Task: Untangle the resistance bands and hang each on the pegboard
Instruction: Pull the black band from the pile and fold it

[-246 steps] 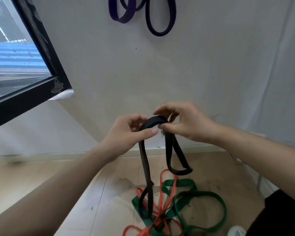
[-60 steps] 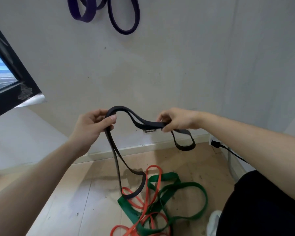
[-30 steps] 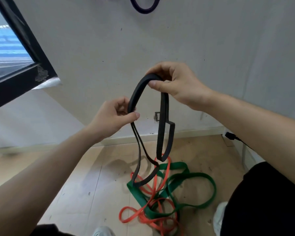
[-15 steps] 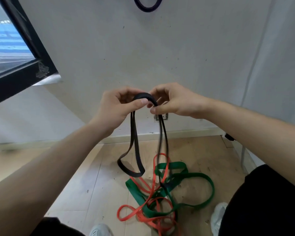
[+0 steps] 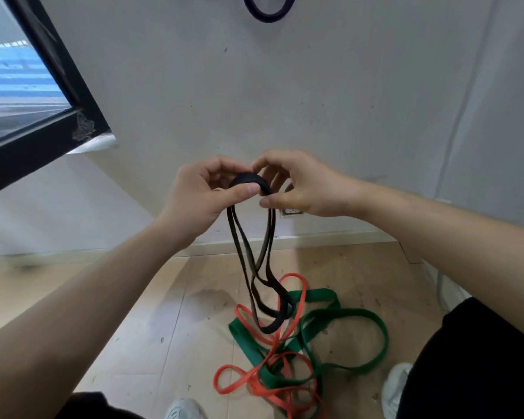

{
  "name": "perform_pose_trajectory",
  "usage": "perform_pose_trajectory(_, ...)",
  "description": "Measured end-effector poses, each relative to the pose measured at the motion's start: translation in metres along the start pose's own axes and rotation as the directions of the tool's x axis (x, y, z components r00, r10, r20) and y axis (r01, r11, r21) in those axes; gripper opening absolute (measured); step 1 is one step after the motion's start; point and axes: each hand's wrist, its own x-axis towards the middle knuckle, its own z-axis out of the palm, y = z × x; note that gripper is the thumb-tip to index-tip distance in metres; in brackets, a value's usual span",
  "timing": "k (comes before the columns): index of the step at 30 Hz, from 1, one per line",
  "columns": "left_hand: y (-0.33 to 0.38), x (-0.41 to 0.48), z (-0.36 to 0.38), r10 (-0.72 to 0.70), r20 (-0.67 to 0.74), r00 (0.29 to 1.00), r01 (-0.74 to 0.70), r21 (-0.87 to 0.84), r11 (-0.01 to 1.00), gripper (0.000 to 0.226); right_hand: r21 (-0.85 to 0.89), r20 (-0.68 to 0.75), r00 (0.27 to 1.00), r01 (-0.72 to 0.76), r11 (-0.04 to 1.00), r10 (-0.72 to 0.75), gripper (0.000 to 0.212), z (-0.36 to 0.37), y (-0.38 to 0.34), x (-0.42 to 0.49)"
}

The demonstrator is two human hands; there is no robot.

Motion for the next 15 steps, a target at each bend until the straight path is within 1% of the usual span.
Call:
perform_pose_trajectory(4,-0.002,-0.002,-0.003,-0.022,-0.006,1.0,0.022,0.009,1.0,0.036,0.056,-0.011,1.0,0.02,0.998,-0.02,0.031,-0.007,0.0,-0.001)
perform_pose_trajectory(8,-0.004,-0.003,0.003,-0.059,0.018,0.998,0.059,-0.037,0.998,0.043,0.122,-0.032,0.999,0.035,0.992,-0.031,0.032,-0.012,-0.001,-0.004)
perform_pose_trajectory(12,-0.01,-0.006,0.015,-0.043,0.084,0.996,0.045,-0.021,0.999,0.044,0.108,-0.037,0.997,0.075,0.991,-0.071,0.029,-0.021,-0.002,-0.008)
perform_pose_trajectory(15,-0.016,-0.006,0.024,-0.057,0.118,0.991,0.054,0.027,0.998,0.054,0.106,-0.05,0.996,0.081,0.991,-0.076,0.029,-0.028,-0.001,-0.01)
